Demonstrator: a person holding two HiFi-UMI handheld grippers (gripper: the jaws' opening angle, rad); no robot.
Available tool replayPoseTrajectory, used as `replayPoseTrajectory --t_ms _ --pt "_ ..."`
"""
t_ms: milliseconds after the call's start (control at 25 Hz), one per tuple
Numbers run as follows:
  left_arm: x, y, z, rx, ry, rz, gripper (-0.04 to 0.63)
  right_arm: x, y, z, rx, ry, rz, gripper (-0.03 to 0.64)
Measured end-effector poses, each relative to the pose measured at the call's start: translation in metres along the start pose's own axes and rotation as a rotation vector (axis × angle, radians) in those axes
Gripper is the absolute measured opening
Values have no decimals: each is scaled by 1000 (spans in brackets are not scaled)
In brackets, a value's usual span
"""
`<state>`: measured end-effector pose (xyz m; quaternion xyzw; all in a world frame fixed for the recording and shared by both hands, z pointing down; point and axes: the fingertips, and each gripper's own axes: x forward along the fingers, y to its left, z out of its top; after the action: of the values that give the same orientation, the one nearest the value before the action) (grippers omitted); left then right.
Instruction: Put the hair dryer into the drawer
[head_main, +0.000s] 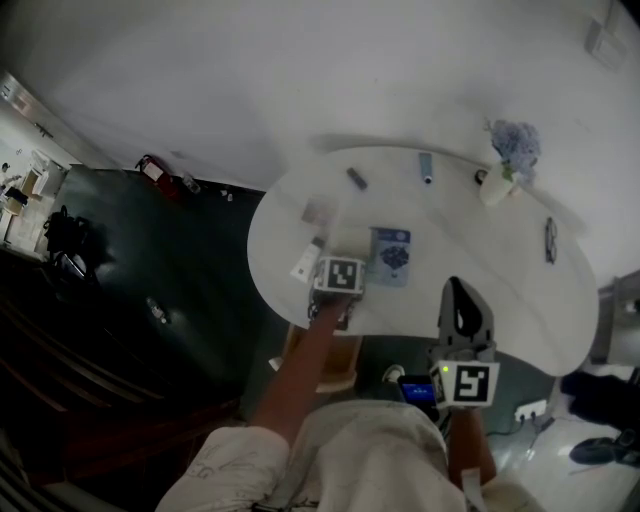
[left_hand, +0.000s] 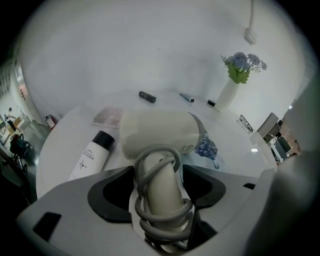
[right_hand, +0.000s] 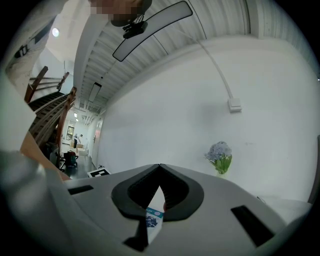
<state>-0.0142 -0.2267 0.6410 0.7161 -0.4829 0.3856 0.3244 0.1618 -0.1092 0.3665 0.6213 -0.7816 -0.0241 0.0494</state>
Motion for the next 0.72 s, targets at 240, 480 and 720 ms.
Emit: replayPoseTrajectory --t_ms 240,480,720 --pt "6 5 6 -50 -14 31 296 1 0 0 -2 7 5 5" --pt "3 6 2 -53 9 34 276 3 2 1 1 6 10 5" --pt "1 2 -3 -40 36 13 266 4 2 1 -5 5 12 5"
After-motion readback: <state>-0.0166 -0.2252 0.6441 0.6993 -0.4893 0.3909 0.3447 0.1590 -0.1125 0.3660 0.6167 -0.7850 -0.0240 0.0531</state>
